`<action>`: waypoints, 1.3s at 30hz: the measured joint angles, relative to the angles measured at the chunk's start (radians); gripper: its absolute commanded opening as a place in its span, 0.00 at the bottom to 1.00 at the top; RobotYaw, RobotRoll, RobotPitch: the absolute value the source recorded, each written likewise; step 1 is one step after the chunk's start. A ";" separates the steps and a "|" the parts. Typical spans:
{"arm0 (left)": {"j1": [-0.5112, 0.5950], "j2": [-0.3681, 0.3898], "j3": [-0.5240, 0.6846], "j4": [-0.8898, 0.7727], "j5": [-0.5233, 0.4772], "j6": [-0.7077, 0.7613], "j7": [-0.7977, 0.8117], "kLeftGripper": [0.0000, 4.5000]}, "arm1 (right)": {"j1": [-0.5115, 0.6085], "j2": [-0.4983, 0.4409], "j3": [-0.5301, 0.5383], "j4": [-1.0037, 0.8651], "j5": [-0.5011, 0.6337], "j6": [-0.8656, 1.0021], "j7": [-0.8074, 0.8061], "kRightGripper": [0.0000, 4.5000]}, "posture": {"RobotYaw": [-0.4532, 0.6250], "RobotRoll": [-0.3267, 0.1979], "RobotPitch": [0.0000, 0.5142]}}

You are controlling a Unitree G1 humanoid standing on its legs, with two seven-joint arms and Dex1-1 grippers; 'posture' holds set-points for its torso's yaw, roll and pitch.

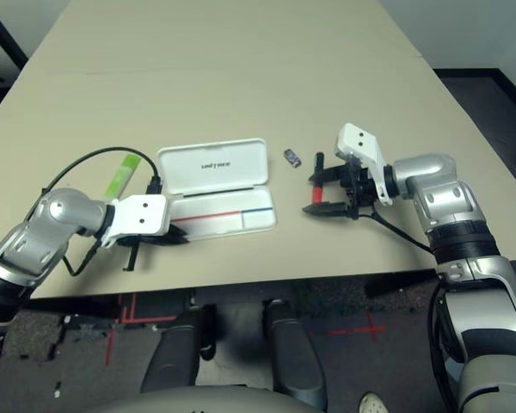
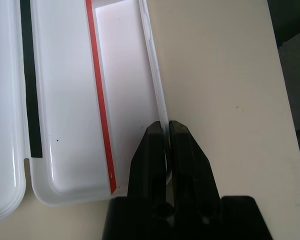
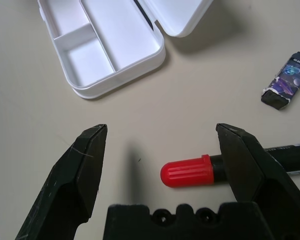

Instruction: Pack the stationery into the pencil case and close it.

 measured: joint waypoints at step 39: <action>0.117 0.073 0.188 -0.161 -0.144 0.003 0.052 0.99 | 0.034 0.467 -0.398 -0.616 0.014 0.967 -1.217 1.00 | 0.48 0.62 0.37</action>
